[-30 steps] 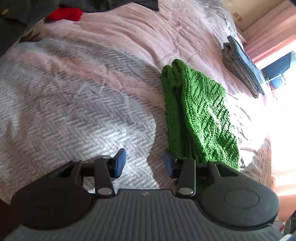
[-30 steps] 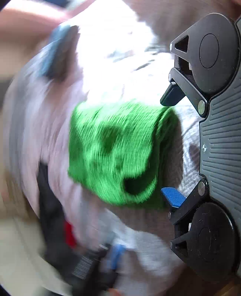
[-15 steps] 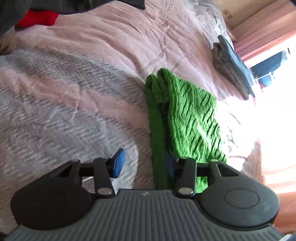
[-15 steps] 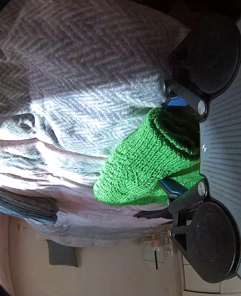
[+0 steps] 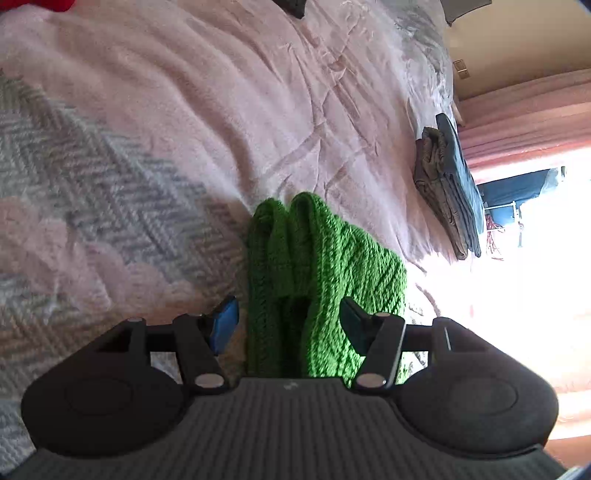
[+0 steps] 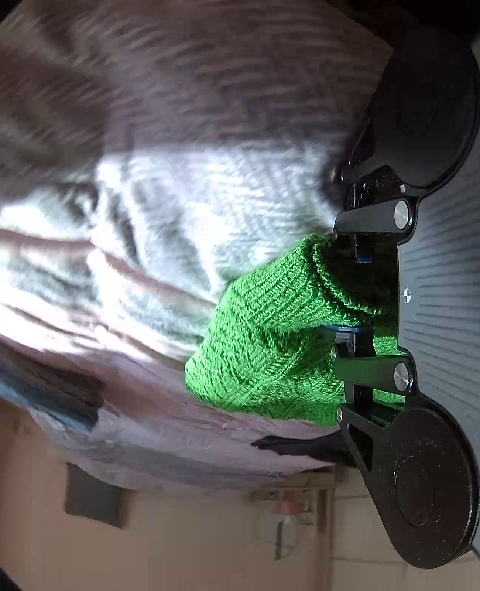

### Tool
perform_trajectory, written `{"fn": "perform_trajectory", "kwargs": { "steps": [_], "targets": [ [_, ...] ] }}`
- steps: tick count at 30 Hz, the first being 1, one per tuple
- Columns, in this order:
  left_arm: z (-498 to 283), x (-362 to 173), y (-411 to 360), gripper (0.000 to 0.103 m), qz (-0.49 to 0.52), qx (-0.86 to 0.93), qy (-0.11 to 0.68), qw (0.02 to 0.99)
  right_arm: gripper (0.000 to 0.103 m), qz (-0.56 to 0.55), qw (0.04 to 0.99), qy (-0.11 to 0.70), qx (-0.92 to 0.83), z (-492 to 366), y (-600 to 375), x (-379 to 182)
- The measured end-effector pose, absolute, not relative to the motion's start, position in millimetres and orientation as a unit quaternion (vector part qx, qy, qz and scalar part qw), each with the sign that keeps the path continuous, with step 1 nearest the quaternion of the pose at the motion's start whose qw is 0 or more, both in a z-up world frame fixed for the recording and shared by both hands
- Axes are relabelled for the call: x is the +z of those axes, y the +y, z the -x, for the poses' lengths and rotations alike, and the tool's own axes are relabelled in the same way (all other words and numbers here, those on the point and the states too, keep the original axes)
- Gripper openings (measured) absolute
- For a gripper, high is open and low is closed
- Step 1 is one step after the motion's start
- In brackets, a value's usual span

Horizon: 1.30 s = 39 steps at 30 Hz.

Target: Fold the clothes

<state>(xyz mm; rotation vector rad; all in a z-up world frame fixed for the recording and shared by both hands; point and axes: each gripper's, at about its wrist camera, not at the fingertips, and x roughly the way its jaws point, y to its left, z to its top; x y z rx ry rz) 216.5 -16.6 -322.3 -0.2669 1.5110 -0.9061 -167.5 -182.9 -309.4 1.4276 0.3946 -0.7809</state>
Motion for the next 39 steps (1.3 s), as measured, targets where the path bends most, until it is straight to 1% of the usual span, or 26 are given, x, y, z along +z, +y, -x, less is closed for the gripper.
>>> {"fn": "perform_trajectory", "kwargs": {
  "steps": [3, 6, 7, 9, 11, 12, 13, 14, 15, 16, 18, 21, 24, 25, 26, 27, 28, 29, 30, 33, 35, 38, 39],
  "targets": [
    [-213, -318, -6, 0.054, 0.122, -0.395, 0.662, 0.625, 0.023, -0.523, 0.754, 0.208, -0.34, 163, -202, -273],
    [-208, -311, -2, 0.054, 0.131, -0.4, 0.659, 0.624, 0.023, -0.412, 0.81, 0.226, -0.352, 170, -232, -245],
    [-206, -309, -3, 0.054, 0.131, -0.404, 0.656, 0.624, 0.023, -0.382, 0.82, 0.239, -0.353, 171, -247, -245],
    [-204, -306, -14, 0.054, 0.12, -0.416, 0.648, 0.626, 0.025, -0.363, 0.82, 0.27, -0.352, 184, -274, -256],
    [-204, -305, -32, 0.054, 0.1, -0.425, 0.639, 0.634, 0.029, -0.411, 0.796, 0.29, -0.336, 195, -308, -284],
    [-205, -305, -42, 0.055, 0.09, -0.433, 0.631, 0.637, 0.036, -0.445, 0.78, 0.293, -0.327, 202, -322, -297],
    [-207, -305, -55, 0.055, 0.081, -0.447, 0.623, 0.637, 0.05, -0.48, 0.769, 0.275, -0.32, 211, -327, -304],
    [-210, -305, -68, 0.057, 0.072, -0.461, 0.617, 0.634, 0.057, -0.514, 0.756, 0.258, -0.312, 219, -332, -310],
    [-212, -307, -84, 0.059, 0.06, -0.479, 0.613, 0.626, 0.075, -0.543, 0.745, 0.238, -0.305, 228, -336, -315],
    [-215, -310, -99, 0.06, 0.049, -0.497, 0.613, 0.612, 0.084, -0.556, 0.742, 0.216, -0.305, 234, -336, -315],
    [-218, -319, -130, 0.065, 0.02, -0.533, 0.62, 0.576, 0.084, -0.586, 0.724, 0.196, -0.307, 244, -332, -322],
    [-217, -340, -169, 0.065, -0.03, -0.557, 0.642, 0.526, 0.084, -0.65, 0.678, 0.182, -0.291, 253, -326, -341],
    [-211, -362, -187, 0.064, -0.048, -0.557, 0.673, 0.484, 0.084, -0.667, 0.666, 0.185, -0.277, 254, -323, -352],
    [-209, -369, -191, 0.064, -0.048, -0.556, 0.682, 0.473, 0.076, -0.669, 0.665, 0.187, -0.273, 254, -322, -355],
    [-205, -372, -191, 0.062, -0.044, -0.556, 0.685, 0.469, 0.063, -0.672, 0.664, 0.189, -0.269, 254, -323, -358],
    [-201, -372, -188, 0.051, -0.041, -0.56, 0.678, 0.474, 0.043, -0.674, 0.663, 0.193, -0.263, 251, -329, -361],
    [-198, -371, -184, 0.044, -0.033, -0.567, 0.67, 0.479, 0.036, -0.675, 0.663, 0.197, -0.258, 249, -336, -363],
    [-197, -368, -178, 0.032, -0.017, -0.572, 0.664, 0.481, 0.035, -0.662, 0.674, 0.207, -0.255, 245, -343, -360],
    [-195, -364, -171, 0.03, 0.001, -0.577, 0.659, 0.482, 0.033, -0.63, 0.699, 0.224, -0.252, 240, -350, -349],
    [-184, -352, -149, 0.027, 0.031, -0.587, 0.635, 0.501, 0.031, -0.551, 0.761, 0.254, -0.232, 225, -372, -321],
    [-172, -343, -136, 0.026, 0.046, -0.597, 0.613, 0.516, 0.031, -0.5, 0.799, 0.257, -0.214, 216, -384, -301],
    [-152, -338, -127, 0.028, 0.046, -0.591, 0.586, 0.553, 0.031, -0.427, 0.842, 0.263, -0.197, 201, -402, -278],
    [-146, -340, -128, 0.029, 0.042, -0.574, 0.585, 0.572, 0.033, -0.409, 0.85, 0.268, -0.197, 195, -408, -276]
  ]
}}
